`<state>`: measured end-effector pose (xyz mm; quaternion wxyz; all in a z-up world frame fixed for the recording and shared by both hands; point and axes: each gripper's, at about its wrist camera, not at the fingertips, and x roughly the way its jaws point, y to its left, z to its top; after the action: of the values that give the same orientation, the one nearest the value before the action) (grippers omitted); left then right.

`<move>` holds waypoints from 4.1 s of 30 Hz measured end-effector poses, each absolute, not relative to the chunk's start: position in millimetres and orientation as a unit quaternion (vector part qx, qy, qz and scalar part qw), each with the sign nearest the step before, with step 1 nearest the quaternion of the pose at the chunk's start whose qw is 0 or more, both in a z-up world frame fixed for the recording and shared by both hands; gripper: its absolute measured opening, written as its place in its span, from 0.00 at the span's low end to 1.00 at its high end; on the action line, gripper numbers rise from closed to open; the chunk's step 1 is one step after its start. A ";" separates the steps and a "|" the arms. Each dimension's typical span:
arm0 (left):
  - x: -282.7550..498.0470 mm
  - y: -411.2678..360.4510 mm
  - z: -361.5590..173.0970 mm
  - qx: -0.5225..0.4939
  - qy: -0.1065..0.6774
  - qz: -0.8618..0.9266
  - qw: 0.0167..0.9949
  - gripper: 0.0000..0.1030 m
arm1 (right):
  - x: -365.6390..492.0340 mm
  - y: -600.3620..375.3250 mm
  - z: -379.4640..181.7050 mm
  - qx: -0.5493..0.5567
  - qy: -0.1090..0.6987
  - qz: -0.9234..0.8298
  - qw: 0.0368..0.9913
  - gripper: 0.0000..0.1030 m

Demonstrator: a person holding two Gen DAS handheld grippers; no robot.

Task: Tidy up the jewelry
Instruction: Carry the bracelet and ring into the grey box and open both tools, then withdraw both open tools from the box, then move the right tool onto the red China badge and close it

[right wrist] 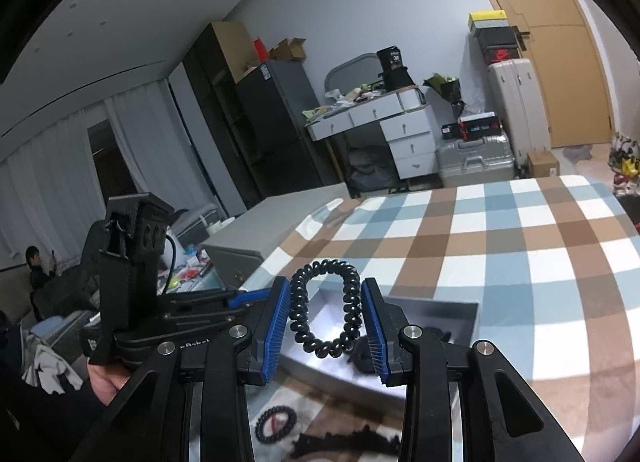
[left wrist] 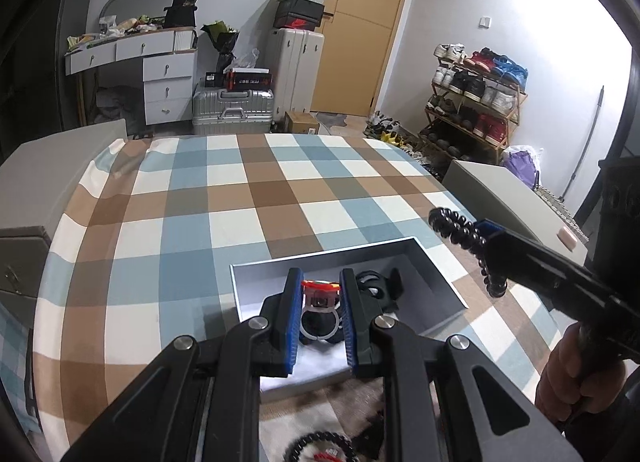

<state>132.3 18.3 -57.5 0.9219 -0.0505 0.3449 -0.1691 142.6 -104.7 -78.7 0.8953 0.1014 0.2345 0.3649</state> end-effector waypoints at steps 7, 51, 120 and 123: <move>150.3 24.5 -70.7 -0.062 0.366 -0.177 0.912 0.12 | 173.9 -89.3 -88.8 0.097 0.265 0.370 0.885 0.34; 151.7 24.4 -67.2 -0.076 0.345 -0.232 0.906 0.52 | 180.9 -103.5 -110.7 0.109 0.294 0.316 0.895 0.75; 20.3 36.0 -119.1 -0.042 0.381 -0.050 0.922 0.99 | 34.2 -115.1 -175.5 -0.053 0.318 0.244 0.915 0.85; 18.7 36.9 -119.0 -0.044 0.380 -0.048 0.923 0.99 | 36.0 -112.2 -179.0 -0.061 0.324 0.244 0.912 0.74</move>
<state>18.7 36.9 -119.0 0.9226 -0.0439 0.3802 -0.0478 36.0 -112.2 -179.0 0.9121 -0.0614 0.3239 0.2437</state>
